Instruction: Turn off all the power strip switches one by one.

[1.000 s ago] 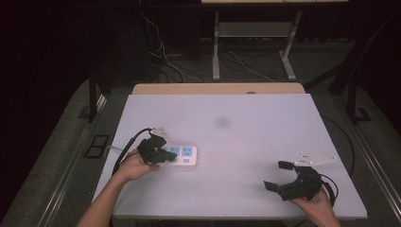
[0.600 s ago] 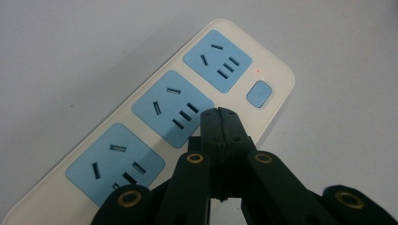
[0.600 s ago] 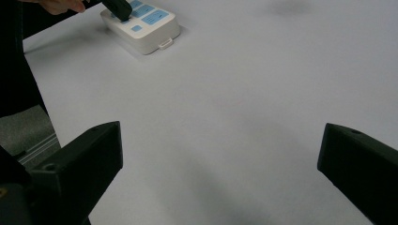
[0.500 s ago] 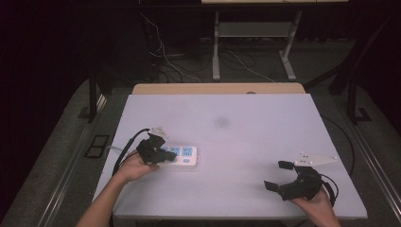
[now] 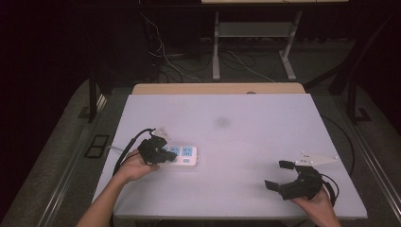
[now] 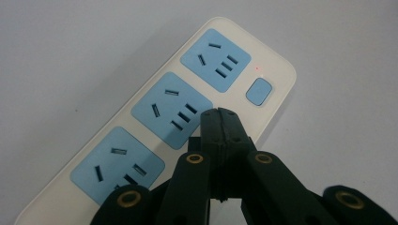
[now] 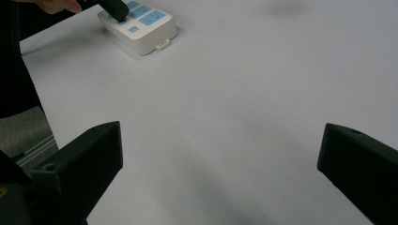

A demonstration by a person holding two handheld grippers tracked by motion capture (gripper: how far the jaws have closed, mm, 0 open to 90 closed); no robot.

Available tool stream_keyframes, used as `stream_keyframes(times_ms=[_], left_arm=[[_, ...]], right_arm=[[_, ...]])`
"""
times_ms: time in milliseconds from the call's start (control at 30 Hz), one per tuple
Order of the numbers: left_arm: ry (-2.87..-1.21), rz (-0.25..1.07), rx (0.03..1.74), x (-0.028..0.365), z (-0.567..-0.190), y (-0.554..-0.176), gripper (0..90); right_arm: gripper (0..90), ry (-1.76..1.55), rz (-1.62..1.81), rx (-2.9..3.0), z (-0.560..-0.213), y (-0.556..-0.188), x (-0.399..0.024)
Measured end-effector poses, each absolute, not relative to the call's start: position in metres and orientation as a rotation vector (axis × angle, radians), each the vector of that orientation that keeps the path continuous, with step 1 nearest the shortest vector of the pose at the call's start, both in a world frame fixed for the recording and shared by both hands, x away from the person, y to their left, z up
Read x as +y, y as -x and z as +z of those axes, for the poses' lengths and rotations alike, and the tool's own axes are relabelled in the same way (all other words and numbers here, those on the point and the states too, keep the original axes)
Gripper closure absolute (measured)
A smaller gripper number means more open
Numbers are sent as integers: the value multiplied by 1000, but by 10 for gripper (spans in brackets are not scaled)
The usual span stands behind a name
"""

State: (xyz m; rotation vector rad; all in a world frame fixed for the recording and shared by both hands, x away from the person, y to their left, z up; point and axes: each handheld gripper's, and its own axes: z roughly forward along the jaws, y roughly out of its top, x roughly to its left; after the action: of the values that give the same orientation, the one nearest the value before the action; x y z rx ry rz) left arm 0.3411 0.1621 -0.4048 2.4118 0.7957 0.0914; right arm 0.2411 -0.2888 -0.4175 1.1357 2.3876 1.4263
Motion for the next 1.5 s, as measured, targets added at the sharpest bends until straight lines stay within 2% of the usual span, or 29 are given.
stream_keyframes(times_ms=[233,1000,1500], left_arm=[[-2407,87,810,163,-398,-343,894],[-2426,126,709,146,-371,-342,892],[-2450,113,666,127,-375,-347,892]], right_arm=[[3,-1138,1428,2384,-417,-241,-290],[3,-1152,1438,2367,-417,-242,-293],[4,-1151,1437,2372,-417,-242,-293]])
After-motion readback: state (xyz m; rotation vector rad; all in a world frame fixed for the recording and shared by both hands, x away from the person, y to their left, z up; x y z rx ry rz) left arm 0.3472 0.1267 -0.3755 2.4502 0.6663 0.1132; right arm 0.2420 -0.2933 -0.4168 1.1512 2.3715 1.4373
